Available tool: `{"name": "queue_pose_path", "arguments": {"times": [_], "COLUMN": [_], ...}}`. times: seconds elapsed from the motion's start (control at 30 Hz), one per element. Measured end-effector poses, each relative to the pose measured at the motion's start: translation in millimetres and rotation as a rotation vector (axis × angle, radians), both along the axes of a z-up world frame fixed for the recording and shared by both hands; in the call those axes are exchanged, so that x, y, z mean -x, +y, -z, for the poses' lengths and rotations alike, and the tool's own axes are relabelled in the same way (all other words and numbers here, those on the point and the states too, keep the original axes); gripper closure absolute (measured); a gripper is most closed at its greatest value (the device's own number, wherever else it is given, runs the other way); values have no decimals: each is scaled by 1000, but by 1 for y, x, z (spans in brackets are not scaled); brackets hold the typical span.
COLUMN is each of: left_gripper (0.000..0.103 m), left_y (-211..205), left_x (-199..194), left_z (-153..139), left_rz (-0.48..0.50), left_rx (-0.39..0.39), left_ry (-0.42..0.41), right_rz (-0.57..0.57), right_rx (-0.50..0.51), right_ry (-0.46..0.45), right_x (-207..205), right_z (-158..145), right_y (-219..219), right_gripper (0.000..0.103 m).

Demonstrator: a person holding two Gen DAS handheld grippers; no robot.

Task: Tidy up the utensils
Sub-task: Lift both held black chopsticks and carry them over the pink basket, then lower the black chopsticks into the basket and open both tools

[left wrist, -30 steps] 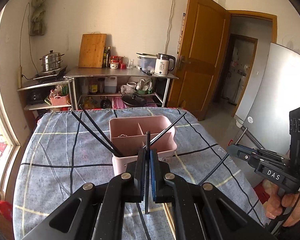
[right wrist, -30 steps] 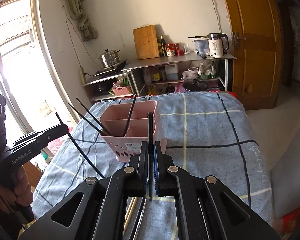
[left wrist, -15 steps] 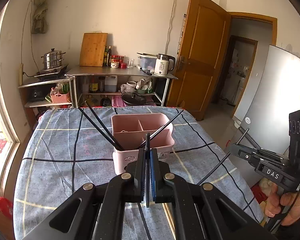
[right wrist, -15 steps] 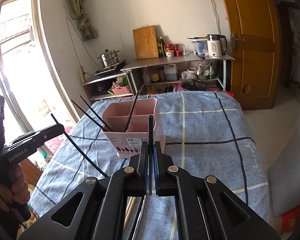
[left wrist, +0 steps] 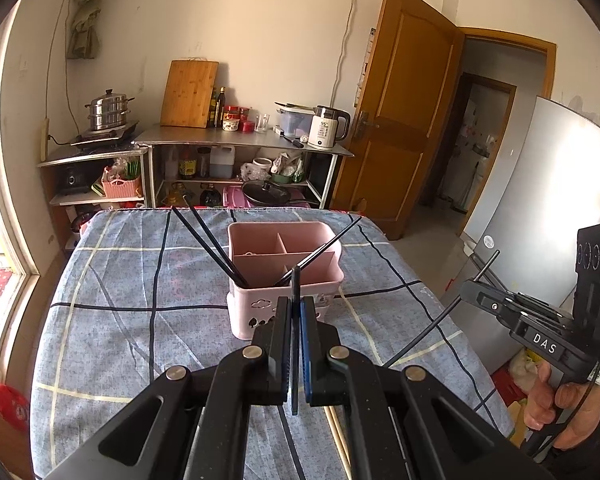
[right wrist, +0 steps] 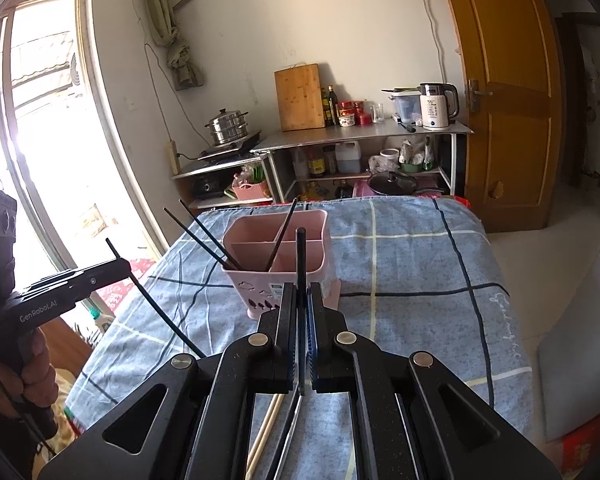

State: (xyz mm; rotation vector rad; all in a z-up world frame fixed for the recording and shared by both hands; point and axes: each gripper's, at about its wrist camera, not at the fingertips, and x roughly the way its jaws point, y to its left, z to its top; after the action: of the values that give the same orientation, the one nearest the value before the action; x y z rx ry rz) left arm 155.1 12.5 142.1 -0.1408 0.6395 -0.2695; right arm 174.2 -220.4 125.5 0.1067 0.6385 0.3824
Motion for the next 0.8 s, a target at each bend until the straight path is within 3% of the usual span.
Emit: {"name": "queue_pose_path", "arguments": {"times": [0.3, 0.8], "left_gripper": [99, 99], "left_y": [11, 40], "left_x": [-19, -70], "left_z": [-18, -82], "left_rz": [-22, -101], "left_rx": [29, 96], "left_ry": [-24, -122], "right_rz": [-16, -36], "right_rx": [-26, -99], "right_ry": [-9, -107], "right_x": [-10, -53], "right_z": [-7, -56], "right_y": [12, 41], "right_gripper": [98, 98]}}
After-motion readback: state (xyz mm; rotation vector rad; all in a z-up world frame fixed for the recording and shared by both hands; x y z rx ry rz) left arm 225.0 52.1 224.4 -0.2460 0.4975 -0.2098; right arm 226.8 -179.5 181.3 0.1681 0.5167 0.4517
